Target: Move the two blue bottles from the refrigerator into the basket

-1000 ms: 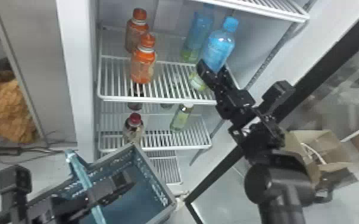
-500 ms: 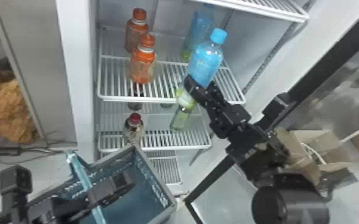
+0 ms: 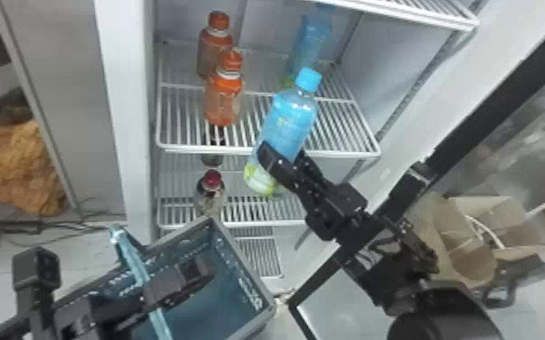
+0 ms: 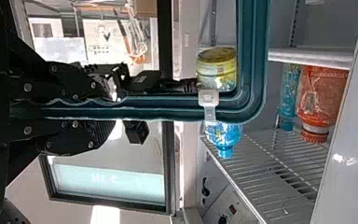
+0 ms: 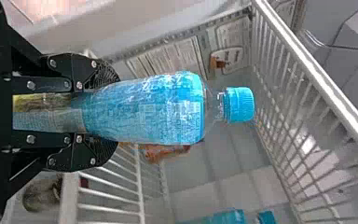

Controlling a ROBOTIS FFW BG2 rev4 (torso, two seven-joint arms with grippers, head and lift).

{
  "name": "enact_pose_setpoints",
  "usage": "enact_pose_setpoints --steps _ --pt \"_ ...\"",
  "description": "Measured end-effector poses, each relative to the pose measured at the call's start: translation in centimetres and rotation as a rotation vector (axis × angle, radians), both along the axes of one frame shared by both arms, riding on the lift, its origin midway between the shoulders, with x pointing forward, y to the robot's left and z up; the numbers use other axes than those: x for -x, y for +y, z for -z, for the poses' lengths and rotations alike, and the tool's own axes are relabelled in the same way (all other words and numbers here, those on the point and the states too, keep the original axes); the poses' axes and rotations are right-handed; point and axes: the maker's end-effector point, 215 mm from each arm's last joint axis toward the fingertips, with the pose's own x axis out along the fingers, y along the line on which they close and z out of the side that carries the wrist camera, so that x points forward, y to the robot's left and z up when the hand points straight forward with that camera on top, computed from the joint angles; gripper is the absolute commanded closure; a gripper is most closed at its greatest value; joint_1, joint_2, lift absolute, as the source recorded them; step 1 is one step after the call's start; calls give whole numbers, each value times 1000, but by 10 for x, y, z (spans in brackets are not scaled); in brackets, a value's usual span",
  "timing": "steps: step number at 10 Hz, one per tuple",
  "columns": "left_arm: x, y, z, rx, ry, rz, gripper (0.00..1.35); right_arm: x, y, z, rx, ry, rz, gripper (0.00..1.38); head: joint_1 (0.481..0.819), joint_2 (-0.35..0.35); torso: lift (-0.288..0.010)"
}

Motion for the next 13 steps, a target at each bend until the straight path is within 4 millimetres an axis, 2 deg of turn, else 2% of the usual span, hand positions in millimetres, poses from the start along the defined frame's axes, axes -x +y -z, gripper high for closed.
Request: enact_pose_setpoints --steps 5,7,10,11,13 --pt "-1 0 0 -2 1 -2 1202 37 55 20 -83 117 -149 1274 695 -228 -10" --pt "-2 0 -1 1 -2 -5 1202 61 75 42 -101 215 -221 1274 695 -202 -10" --pt "-5 2 -4 8 -6 -17 1202 87 91 73 -111 333 -294 1236 695 -180 -10" --pt "-6 2 -4 8 -7 -18 1202 92 100 82 -126 361 -323 1001 695 -163 -10" --pt "-6 2 -4 8 -7 -17 1202 95 106 90 -137 382 -340 305 695 -146 -10"
